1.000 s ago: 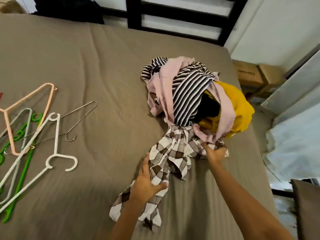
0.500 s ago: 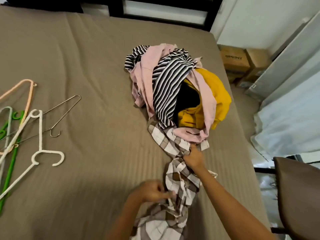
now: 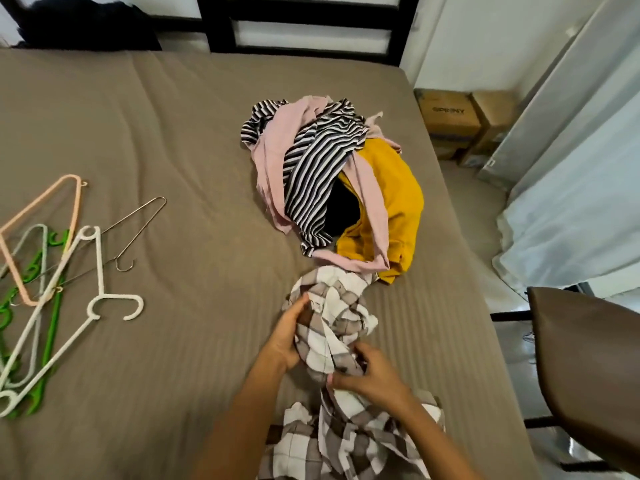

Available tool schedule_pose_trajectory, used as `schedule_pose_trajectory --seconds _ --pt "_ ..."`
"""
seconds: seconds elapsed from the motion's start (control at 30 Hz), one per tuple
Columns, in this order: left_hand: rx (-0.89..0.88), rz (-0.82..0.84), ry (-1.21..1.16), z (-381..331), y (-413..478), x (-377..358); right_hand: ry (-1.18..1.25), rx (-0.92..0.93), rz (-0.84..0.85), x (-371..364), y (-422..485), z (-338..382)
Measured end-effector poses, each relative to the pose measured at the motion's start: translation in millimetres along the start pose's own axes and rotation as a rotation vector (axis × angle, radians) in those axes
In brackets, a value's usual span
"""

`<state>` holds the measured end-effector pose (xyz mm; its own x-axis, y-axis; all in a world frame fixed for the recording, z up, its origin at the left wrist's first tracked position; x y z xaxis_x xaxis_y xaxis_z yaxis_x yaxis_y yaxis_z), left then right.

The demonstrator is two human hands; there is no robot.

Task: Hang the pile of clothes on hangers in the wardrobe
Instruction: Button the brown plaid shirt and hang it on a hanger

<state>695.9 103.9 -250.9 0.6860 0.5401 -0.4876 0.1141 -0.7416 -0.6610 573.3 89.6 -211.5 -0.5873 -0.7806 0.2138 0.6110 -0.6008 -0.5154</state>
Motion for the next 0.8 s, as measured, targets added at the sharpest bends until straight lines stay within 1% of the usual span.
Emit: schedule_pose_trajectory --seconds 0.07,0.13,0.2,0.23,0.27,0.3,0.37,0.43,0.5,0.57,0.6,0.63,0.67,0.73,0.8 --pt "-0.05 -0.064 0.043 -17 -2 1 -0.027 0.03 -0.028 -4 3 8" --pt "-0.072 -0.182 0.119 -28 0 11 -0.09 0.069 -0.141 0 2 14" --pt "-0.091 -0.283 0.254 -33 1 17 -0.109 0.15 -0.284 6 -5 22" --pt "-0.132 -0.362 0.332 -37 -4 22 -0.121 0.176 -0.348 11 -9 27" --pt "-0.214 -0.428 0.395 -45 -16 20 -0.143 0.177 -0.404 17 -14 32" --pt "-0.314 -0.442 0.486 -54 -27 13 -0.163 0.162 -0.446 24 -18 39" --pt "-0.486 -0.393 0.743 -65 -49 -9 -0.246 0.174 -0.483 37 -27 61" --pt "-0.586 -0.325 0.916 -70 -67 -27 -0.446 0.225 -0.52 48 -42 100" --pt "-0.602 -0.19 0.907 -74 -87 -52 -0.671 0.222 -0.611 64 -63 141" --pt "-0.589 -0.03 0.925 -73 -106 -85 -0.762 0.242 -0.73 82 -86 180" --pt "-0.609 0.002 0.984 -76 -118 -102 -0.719 0.25 -0.754 90 -95 197" --pt "-0.632 0.007 1.032 -82 -128 -117 -0.598 0.267 -0.756 98 -100 208" --pt "-0.666 -0.001 1.058 -90 -138 -130 -0.425 0.288 -0.739 106 -101 216" --pt "-0.721 -0.01 1.08 -114 -152 -148 -0.053 0.271 -0.686 126 -100 218" --pt "-0.786 -0.03 1.135 -141 -165 -157 0.295 0.189 -0.611 142 -103 210"
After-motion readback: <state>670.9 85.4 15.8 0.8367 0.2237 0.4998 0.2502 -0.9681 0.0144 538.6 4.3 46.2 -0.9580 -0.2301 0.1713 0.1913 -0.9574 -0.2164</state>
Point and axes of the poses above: each hand's wrist, its own y-axis towards the middle knuckle, its own x-axis out of the back of the hand, z = x × y, the point moved 9 cm from there along y, towards the middle knuckle, and after that the axes turned 5 degrees about y, right-handed, at the moved point
